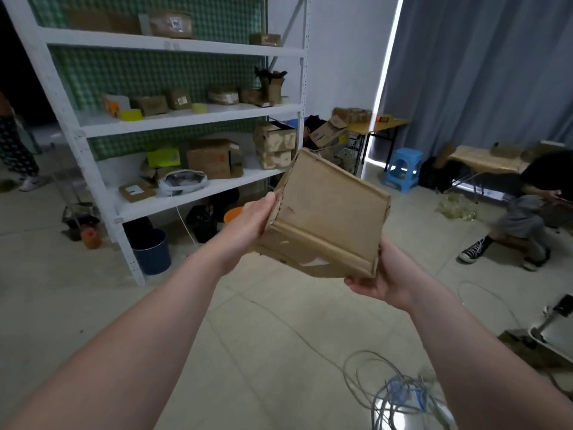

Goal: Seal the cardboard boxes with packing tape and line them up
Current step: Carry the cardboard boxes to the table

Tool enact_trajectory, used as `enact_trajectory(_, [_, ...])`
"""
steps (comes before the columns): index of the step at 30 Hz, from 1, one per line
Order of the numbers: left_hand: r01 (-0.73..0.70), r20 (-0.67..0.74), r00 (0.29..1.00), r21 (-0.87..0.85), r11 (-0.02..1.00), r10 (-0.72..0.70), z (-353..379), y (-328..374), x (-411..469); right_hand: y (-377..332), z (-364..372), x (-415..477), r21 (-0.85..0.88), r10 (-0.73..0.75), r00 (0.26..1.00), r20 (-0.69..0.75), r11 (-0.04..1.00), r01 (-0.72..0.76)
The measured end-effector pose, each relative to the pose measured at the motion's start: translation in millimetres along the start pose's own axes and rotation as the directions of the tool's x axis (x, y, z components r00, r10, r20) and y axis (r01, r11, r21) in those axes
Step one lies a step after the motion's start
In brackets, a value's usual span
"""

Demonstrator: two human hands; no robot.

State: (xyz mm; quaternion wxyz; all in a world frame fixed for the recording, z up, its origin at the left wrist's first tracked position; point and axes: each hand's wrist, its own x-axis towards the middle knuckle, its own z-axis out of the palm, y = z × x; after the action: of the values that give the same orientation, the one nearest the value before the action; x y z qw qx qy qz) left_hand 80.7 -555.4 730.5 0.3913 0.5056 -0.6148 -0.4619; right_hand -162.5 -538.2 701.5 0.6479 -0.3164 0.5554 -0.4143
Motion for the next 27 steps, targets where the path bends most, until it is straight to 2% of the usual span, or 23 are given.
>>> enact_trajectory(4, [-0.122,0.064,0.991,0.111,0.986,0.116,-7,-5,51,-21,-1,52,0.026,-0.027,0.997,-0.069,0.999,0.029])
enact_trajectory(8, [-0.146,0.116,0.986,0.224,0.964,0.122,-8,-15,110,-40,-12,117,0.080,-0.037,0.993,-0.110,0.996,0.046])
enact_trajectory(11, [-0.180,0.037,0.984,0.310,0.934,0.177,1,-28,171,-58,-25,176,0.098,-0.014,0.995,-0.098,0.995,0.024])
enact_trajectory(14, [-0.169,-0.074,0.977,0.318,0.933,0.202,14,-29,242,-86,-41,240,0.120,0.009,0.996,-0.089,0.993,0.002])
enact_trajectory(17, [-0.158,-0.093,0.974,0.373,0.914,0.206,28,-19,316,-123,-63,299,0.157,0.046,0.992,-0.115,0.987,-0.028])
enact_trajectory(21, [-0.185,-0.111,0.962,0.411,0.893,0.250,43,2,404,-171,-87,369,0.201,0.022,0.988,-0.154,0.979,0.009])
enact_trajectory(23, [-0.175,-0.127,0.965,0.347,0.922,0.231,47,6,442,-189,-97,399,0.209,0.016,0.985,-0.170,0.978,0.020])
enact_trajectory(25, [-0.124,-0.154,0.977,0.143,0.982,0.145,49,7,473,-201,-107,426,0.195,0.014,0.986,-0.163,0.981,0.018])
enact_trajectory(27, [-0.049,-0.178,0.984,-0.088,0.995,0.033,51,7,503,-209,-121,454,0.147,0.008,0.982,-0.187,0.989,0.020])
